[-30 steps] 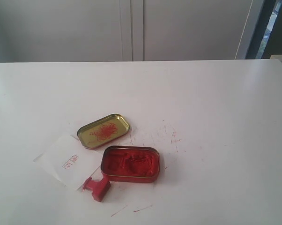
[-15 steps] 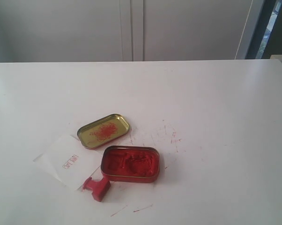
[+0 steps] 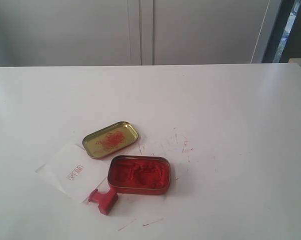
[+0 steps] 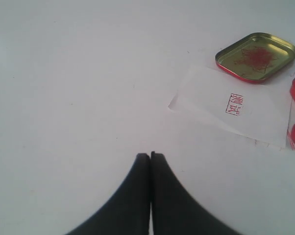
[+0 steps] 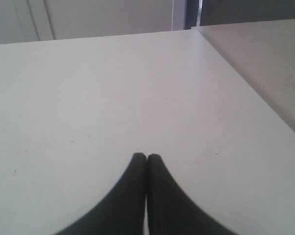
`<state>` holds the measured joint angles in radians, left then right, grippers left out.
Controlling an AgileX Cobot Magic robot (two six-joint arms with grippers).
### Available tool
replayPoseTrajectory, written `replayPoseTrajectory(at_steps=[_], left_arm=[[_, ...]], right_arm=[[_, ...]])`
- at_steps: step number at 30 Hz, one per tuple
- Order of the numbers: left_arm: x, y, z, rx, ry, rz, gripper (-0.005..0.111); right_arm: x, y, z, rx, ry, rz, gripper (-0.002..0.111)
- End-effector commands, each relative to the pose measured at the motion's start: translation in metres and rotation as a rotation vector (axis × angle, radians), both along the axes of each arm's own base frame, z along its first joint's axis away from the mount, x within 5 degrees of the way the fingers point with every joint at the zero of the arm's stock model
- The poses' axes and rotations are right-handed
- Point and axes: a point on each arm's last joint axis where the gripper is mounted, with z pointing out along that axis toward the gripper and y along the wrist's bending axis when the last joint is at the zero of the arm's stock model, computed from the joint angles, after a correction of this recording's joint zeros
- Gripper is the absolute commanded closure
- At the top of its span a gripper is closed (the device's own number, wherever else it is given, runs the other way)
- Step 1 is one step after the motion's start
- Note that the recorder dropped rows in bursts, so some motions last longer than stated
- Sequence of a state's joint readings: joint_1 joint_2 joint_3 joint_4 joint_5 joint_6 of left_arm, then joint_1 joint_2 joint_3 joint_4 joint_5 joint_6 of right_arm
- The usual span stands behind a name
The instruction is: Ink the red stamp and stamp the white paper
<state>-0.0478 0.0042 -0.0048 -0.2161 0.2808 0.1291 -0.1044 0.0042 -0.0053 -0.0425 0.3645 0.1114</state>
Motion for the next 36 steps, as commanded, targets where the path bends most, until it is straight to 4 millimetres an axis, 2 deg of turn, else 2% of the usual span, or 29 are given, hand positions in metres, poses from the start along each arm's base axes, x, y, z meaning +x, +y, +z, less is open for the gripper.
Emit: replayPoseTrajectory(at_steps=[1,13,23,36], left_arm=[[-0.0001,-0.0004,-0.001,-0.018,0.0,0.004,0.107],[0.0,-0.0001,-0.0011,-0.005,-0.003,0.003,0.107],[0.0002,0.0039,-0.002,0.092,-0.007,0.009,0.107],[0.0002,0.0042,-0.0021,0.004,0.008,0.051,0.107]], right_arm=[[0.0002,0.0002,-0.0003,-0.005,-0.013,0.005,0.108],[0.0002,0.0002,-0.0003,-0.005,-0.013,0.005,0.108],[0.0002,0.0002,-0.0003,-0.005,-0.013,0.005,0.108],[0.0002,0.0002,-0.0003,-0.005,-0.013,0.005,0.108]])
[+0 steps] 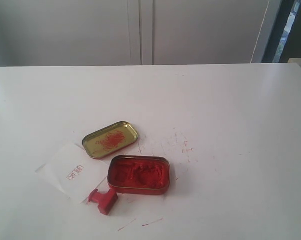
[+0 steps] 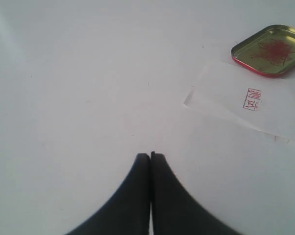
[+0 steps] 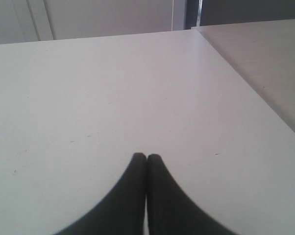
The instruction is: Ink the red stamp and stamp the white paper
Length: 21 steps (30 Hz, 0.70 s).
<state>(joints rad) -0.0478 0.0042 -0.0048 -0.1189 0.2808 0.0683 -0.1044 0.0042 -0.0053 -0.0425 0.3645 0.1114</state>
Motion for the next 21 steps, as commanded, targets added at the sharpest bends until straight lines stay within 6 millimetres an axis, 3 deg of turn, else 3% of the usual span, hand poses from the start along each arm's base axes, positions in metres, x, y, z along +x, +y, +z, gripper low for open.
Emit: replayPoseTrajectory(at_steps=[1,21], left_arm=[[0.0,0.0005,-0.0012,-0.037,0.003,0.023,0.107],[0.0,0.0009,-0.0013,-0.025,0.002,0.023,0.107]], right_arm=[[0.0002,0.0002,-0.0003,-0.005,-0.013,0.005,0.108],[0.0002,0.0002,-0.0003,-0.005,-0.013,0.005,0.108]])
